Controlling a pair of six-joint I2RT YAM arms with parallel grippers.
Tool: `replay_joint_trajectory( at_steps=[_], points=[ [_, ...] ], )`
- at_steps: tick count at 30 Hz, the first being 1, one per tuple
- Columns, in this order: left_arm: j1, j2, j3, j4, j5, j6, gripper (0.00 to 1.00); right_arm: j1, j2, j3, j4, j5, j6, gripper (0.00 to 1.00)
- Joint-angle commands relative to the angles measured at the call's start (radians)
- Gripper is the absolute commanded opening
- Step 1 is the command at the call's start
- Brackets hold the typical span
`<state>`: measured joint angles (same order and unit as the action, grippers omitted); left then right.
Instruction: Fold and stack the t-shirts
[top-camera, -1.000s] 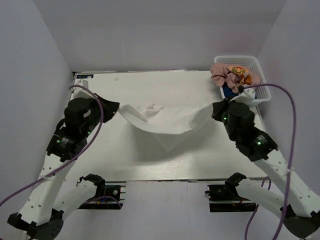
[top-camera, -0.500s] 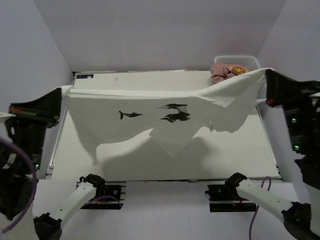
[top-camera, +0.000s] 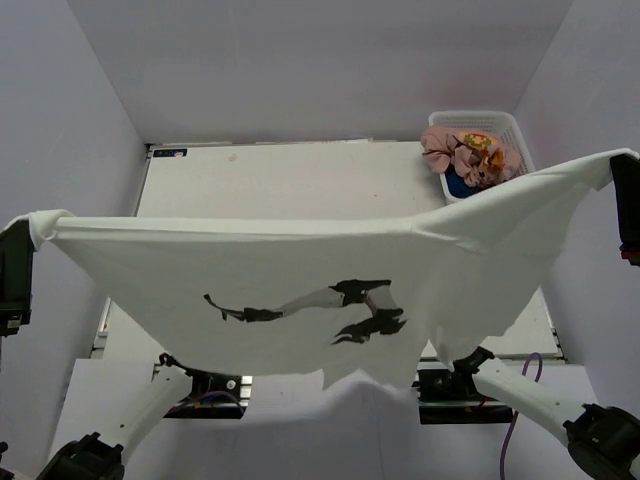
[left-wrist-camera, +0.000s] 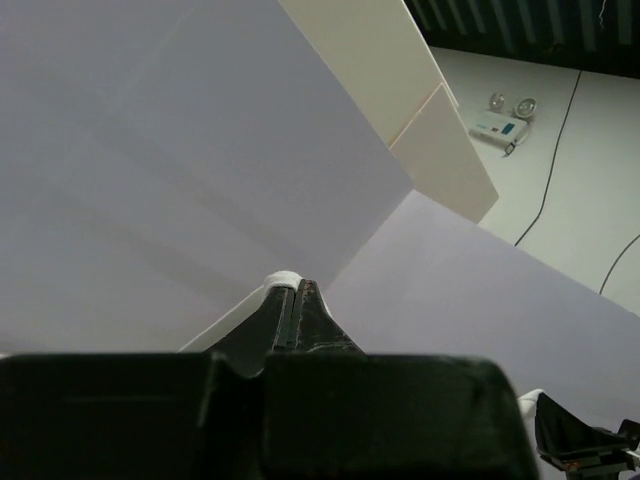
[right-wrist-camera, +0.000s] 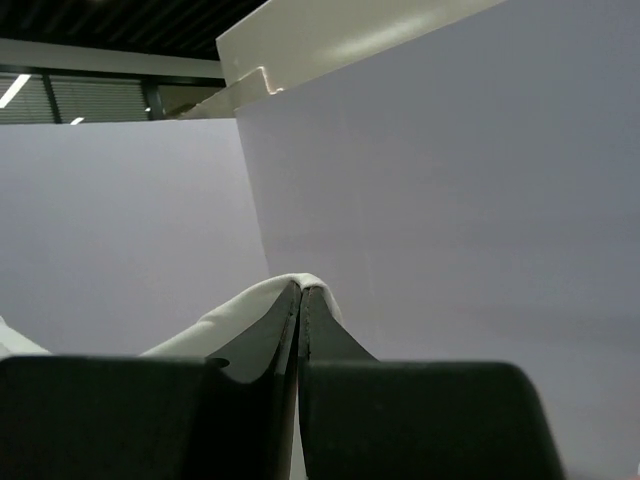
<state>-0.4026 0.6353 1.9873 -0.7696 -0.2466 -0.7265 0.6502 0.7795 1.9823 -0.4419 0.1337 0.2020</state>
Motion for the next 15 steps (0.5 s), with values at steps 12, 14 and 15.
replay_joint_trajectory(
  at_steps=[12, 14, 15],
  points=[
    [-0.015, 0.225, -0.413, 0.041, -0.255, -0.087, 0.0, -0.004, 0.277, -0.437, 0.431, 0.449, -0.197, 0.0],
    [-0.005, 0.285, -0.511, 0.05, -0.321, -0.106, 0.0, -0.032, 0.335, -0.508, 0.492, 0.484, -0.194, 0.0],
    [0.014, 0.347, -0.548, 0.067, -0.336, -0.152, 0.0, -0.041, 0.436, -0.513, 0.486, 0.48, -0.19, 0.0]
  ],
)
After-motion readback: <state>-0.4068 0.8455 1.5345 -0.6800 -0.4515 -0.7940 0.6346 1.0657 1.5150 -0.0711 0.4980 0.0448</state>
